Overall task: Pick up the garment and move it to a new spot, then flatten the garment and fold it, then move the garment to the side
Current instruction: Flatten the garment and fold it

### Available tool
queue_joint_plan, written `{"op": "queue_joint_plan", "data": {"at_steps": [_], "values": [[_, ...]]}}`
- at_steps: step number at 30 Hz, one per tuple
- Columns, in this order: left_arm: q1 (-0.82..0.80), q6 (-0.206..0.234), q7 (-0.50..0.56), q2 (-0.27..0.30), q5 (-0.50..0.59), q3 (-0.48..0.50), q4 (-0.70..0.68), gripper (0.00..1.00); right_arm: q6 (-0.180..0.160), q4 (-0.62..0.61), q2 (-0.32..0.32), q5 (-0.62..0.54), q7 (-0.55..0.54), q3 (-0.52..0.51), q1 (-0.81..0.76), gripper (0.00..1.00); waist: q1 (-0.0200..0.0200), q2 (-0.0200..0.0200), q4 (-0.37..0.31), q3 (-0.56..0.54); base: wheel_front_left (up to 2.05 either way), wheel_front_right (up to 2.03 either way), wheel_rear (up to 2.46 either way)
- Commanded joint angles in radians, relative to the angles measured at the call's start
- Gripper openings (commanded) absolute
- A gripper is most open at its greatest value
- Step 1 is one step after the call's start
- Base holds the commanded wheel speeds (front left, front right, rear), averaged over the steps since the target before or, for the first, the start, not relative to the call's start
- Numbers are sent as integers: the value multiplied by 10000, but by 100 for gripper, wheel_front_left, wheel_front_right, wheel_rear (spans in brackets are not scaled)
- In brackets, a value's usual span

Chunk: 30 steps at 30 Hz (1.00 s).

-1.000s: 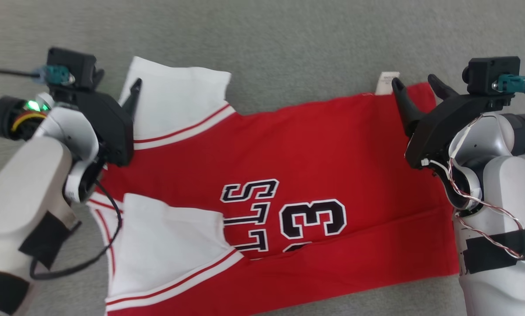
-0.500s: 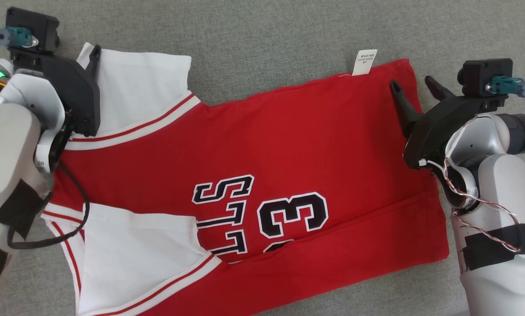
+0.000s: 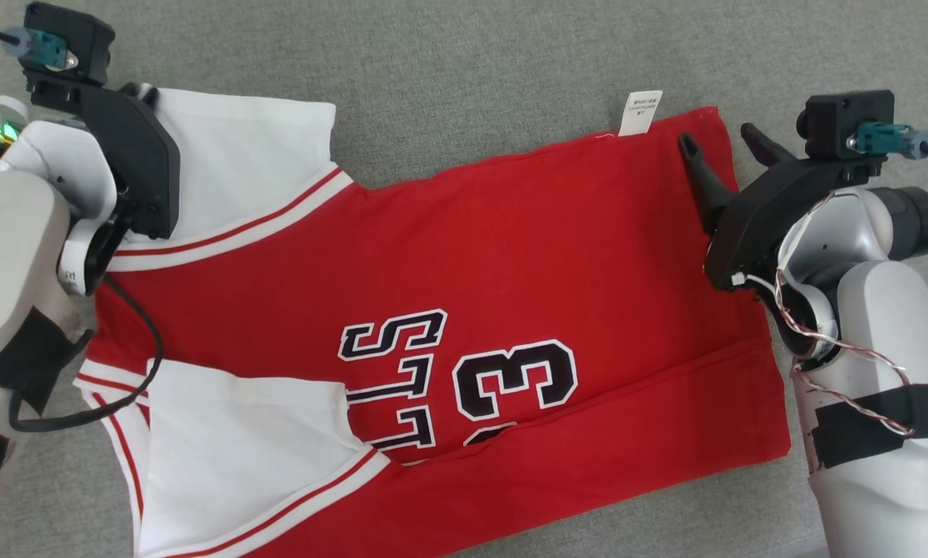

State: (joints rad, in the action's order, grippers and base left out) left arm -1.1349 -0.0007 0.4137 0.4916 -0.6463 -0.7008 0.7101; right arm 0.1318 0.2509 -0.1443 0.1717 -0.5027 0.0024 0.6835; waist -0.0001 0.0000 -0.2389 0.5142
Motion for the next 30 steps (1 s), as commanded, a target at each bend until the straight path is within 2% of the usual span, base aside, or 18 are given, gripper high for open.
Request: {"op": "queue_joint_plan", "data": {"at_steps": [1,10,13,22,24,25,26,30], "values": [[141,-34,201,86,-37,-93,132,0,-17,34,-38,-38,-57,29,146,100,1,0,-45,86,0,0,0],[230,-27,741,342,-245,-113,-407,0,-17,354,-544,-730,-1105,-361,625,100,1,0,156,65,0,0,0],[284,0,808,412,-298,-115,-630,0,-17,482,-489,-626,-1637,-236,915,100,1,0,243,48,0,0,0],[315,151,1069,409,-450,-130,-1156,0,-17,1181,-1020,-1114,-2709,267,2022,100,1,0,428,198,0,0,0],[321,184,1078,324,-467,-151,-1232,0,-17,1425,-988,-1075,-2905,294,2139,92,1,0,487,210,0,0,0],[321,184,1078,324,-467,-151,-1232,0,-17,1425,-988,-1075,-2905,294,2139,92,1,0,487,210,0,0,0],[320,201,1043,303,-496,-144,-1257,0,-17,1511,-999,-1029,-2996,352,2183,87,1,0,513,214,0,0,0],[324,176,1005,283,-547,-167,-1231,0,-17,1720,-1039,-858,-3276,536,2149,81,1,0,583,204,0,0,0]]}}
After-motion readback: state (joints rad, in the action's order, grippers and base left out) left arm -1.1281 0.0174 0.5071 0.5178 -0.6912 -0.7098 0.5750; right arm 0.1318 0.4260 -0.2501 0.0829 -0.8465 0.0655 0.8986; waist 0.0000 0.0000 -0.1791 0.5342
